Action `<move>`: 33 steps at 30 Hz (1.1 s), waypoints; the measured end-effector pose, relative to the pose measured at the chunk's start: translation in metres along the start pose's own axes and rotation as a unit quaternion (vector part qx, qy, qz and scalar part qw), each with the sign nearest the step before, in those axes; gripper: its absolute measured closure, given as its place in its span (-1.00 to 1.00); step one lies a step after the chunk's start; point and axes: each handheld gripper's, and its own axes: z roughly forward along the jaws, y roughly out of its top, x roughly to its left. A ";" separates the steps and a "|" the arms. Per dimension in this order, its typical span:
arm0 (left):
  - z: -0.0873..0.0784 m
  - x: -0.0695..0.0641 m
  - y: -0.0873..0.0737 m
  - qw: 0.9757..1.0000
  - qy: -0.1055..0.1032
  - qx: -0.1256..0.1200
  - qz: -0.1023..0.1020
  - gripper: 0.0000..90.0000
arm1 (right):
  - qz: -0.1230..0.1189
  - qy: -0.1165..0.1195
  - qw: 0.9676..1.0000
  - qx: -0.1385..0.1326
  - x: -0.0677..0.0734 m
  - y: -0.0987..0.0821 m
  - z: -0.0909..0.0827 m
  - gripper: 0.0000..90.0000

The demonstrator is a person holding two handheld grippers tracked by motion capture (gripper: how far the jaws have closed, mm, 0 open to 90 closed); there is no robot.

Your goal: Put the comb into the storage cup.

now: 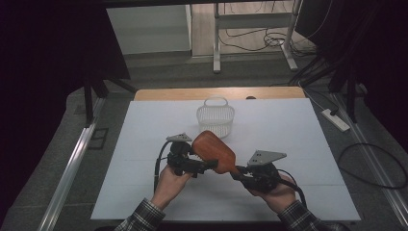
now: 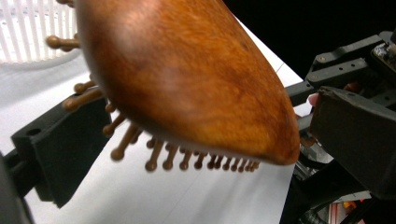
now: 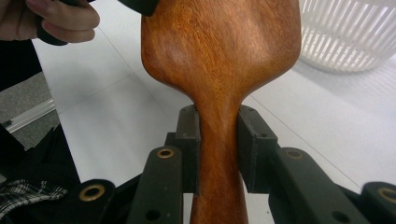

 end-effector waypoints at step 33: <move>-0.004 0.012 -0.004 0.991 -0.087 -0.025 -0.100 -0.21 | -0.016 0.011 1.000 -0.007 0.004 -0.002 0.006 0.61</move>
